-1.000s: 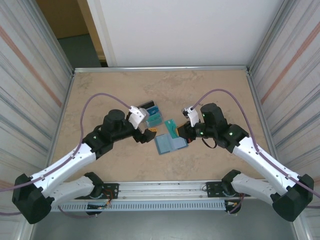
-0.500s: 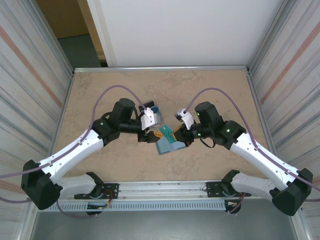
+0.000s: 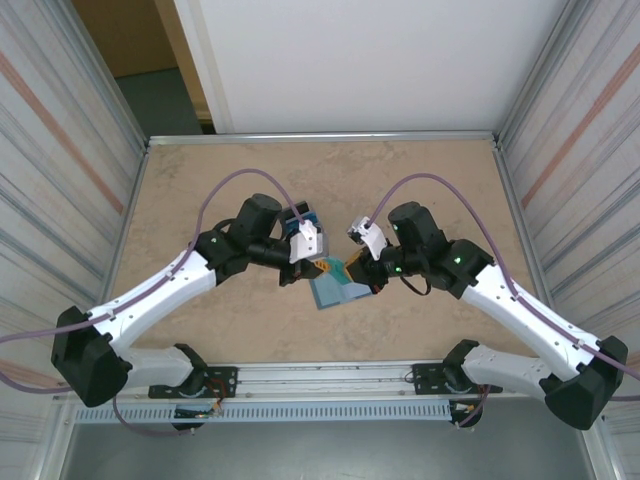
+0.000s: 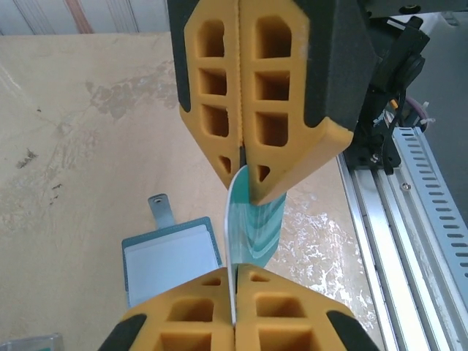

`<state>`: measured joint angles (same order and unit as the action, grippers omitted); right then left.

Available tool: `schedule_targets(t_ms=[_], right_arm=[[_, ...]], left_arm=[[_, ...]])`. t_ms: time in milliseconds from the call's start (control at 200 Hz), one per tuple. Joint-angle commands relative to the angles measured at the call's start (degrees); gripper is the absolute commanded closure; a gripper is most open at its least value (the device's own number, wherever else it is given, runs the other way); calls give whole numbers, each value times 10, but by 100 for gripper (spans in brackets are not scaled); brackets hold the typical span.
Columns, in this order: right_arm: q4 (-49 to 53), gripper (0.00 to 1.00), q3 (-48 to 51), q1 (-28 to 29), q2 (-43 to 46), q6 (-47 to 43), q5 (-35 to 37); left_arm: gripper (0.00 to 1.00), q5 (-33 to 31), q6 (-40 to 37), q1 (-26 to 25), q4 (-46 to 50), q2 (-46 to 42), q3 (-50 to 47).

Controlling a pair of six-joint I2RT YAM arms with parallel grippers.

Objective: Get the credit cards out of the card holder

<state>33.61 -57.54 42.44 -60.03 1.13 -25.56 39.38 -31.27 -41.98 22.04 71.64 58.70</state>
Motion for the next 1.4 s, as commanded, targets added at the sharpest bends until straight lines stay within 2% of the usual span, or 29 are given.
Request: schedule_targets(t_ms=[0, 20, 25, 30, 50, 165, 351, 551, 677, 792, 982, 1117, 1308, 1393], right_arm=[[-21, 80, -4, 4, 16, 9, 59], [-27, 68, 0, 3, 23, 13, 71], [-27, 68, 0, 3, 23, 13, 71], [-30, 63, 3, 3, 25, 14, 75], [-36, 56, 7, 2, 29, 17, 82], [-76, 36, 35, -9, 76, 36, 102], [-163, 23, 97, -28, 141, 95, 100], [-303, 17, 172, -61, 169, 200, 27], [-392, 17, 204, -75, 160, 252, -22], [-467, 23, 217, -80, 134, 287, -72], [-515, 35, 198, -80, 83, 307, -126], [-555, 42, 197, -79, 64, 320, -143], [-590, 58, 198, -73, 60, 332, -143], [-597, 61, 198, -68, 61, 331, -141]], left_arm=[[100, -10, 3, -2, -20, -11, -1], [100, -13, 6, -3, -26, -16, -6], [100, -14, 7, -3, -27, -17, -8], [100, -15, 7, -3, -29, -18, -9], [100, -19, 11, -3, -36, -23, -15], [100, -51, 51, 1, -89, -60, -56], [100, -112, 178, 5, -206, -137, -134], [100, -163, 378, 5, -375, -205, -222], [100, -173, 454, 5, -418, -220, -244], [100, -159, 507, 5, -451, -218, -254], [100, -136, 585, 5, -525, -200, -272], [100, -125, 601, 5, -545, -190, -276], [100, -117, 601, 5, -540, -191, -274], [100, -113, 600, 5, -541, -193, -275]])
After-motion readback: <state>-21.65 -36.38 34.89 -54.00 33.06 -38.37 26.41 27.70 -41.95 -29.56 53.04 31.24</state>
